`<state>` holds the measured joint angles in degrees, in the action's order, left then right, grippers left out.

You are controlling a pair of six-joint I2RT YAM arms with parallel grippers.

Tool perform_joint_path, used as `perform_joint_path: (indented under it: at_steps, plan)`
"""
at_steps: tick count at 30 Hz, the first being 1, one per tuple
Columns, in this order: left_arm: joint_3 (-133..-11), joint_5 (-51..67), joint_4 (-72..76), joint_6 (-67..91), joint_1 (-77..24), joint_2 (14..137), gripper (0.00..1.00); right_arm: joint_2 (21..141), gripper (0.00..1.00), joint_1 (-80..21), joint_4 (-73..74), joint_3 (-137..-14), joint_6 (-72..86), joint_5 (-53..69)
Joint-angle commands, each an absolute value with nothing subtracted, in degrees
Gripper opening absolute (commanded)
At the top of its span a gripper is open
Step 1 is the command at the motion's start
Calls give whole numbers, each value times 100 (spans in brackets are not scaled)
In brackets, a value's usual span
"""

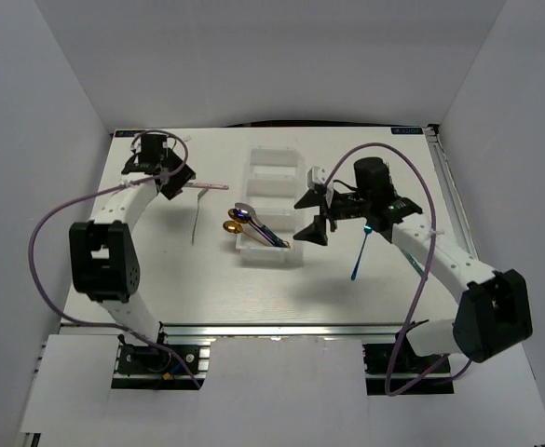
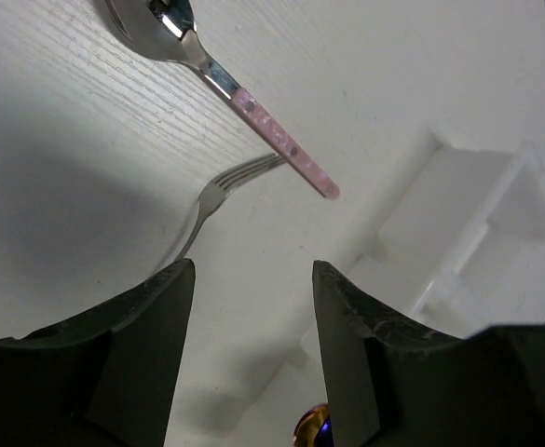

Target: Sort the eating utensils into containers

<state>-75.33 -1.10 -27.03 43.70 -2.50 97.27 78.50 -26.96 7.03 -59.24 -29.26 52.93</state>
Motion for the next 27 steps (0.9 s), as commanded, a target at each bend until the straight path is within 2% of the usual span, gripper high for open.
perform_joint_path:
  at_steps: [1,6,10,21,27]
  plan:
    - [-8356,-290,-3409,5018,-167,10359,64,7401,90,-2392,852,-5792,-3085,5625]
    - [-9866,-457,-4225,5352,-141,11668,64,6954,89,-1996,722,-5565,-3050,5774]
    - [-10580,-475,-4570,5379,-141,12259,64,6812,89,-1960,659,-5475,-3041,5818]
    - [-11399,-299,-4913,5590,-141,13112,63,6873,89,-1951,747,-5432,-3111,5933]
    - [-11873,-123,-5071,5625,-141,13508,54,6812,89,-1960,730,-5405,-3182,5845]
